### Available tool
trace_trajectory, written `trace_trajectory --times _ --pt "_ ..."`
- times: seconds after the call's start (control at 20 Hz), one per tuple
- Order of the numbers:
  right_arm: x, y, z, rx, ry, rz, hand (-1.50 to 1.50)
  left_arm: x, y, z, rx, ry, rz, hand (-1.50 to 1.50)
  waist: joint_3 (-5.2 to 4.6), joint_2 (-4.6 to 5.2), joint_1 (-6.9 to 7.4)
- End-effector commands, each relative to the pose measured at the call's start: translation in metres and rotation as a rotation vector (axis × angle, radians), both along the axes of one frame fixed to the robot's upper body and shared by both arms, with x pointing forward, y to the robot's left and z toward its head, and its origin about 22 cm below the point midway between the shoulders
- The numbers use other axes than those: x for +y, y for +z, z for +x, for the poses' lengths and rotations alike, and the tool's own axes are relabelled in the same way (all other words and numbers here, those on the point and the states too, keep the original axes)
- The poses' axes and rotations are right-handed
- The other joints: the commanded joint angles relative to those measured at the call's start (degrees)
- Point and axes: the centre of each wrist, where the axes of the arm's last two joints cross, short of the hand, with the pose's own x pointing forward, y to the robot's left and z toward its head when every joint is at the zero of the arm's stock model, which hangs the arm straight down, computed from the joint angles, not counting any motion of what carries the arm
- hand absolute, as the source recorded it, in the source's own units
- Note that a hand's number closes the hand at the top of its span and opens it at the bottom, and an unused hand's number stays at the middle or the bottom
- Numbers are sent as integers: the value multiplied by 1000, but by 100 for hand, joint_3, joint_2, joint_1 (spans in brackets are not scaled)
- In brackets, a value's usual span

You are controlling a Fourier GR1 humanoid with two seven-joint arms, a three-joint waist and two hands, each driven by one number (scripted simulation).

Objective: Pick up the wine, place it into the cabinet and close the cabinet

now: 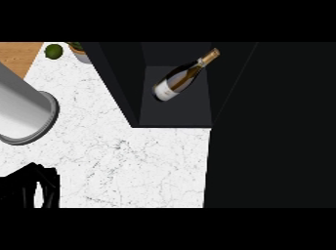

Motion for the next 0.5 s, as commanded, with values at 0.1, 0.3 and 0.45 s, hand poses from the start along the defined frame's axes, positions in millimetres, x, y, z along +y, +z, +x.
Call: trace_trajectory --times 0.1,0.3,0.45 --pt "19 21 -5 25 188 62 150 21 -3 9 -2 1 16 150 15 23 -8" --pt "51 29 -7 33 243 70 150 38 4 -6 18 -32 4 150 11 15 66" --pt "71 40 6 -27 284 93 150 42 11 -7 0 -33 -2 150 8 16 112"
